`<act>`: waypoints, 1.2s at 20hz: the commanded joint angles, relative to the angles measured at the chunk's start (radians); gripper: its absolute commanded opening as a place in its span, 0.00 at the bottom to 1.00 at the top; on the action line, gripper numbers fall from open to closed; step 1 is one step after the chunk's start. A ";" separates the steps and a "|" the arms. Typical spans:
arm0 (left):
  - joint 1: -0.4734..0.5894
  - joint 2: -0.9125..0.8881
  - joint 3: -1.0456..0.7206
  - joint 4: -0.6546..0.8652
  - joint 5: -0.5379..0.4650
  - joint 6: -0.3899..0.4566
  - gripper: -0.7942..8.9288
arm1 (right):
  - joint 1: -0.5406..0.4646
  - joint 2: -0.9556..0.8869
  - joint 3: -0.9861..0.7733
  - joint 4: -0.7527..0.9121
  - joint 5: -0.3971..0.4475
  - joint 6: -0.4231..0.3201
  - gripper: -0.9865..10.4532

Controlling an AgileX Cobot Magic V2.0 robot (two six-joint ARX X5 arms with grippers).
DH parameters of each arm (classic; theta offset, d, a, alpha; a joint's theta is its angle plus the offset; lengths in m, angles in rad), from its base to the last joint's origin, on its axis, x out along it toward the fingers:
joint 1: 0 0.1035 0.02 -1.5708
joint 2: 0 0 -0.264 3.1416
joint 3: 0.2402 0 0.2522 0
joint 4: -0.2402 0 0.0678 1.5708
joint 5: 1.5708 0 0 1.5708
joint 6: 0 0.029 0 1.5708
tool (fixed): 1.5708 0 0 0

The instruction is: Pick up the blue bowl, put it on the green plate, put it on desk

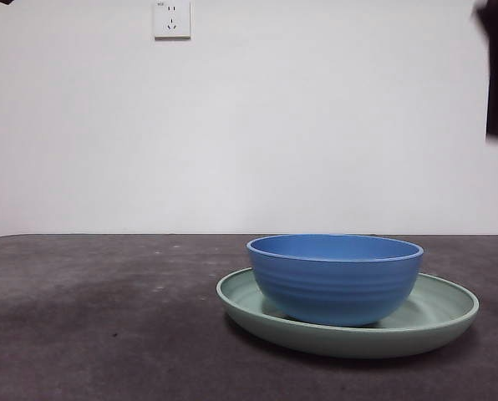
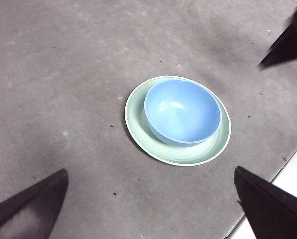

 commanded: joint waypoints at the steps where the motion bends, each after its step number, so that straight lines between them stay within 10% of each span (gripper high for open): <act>1: -0.010 0.004 0.008 0.012 0.003 -0.002 0.63 | 0.005 0.096 0.008 0.060 -0.002 -0.019 0.62; 15: -0.010 0.004 0.008 0.011 0.003 -0.002 0.63 | 0.031 0.452 0.008 0.323 -0.105 -0.064 0.54; 24: -0.010 0.004 0.008 0.012 0.003 -0.002 0.63 | 0.031 0.527 0.008 0.362 -0.106 -0.064 0.30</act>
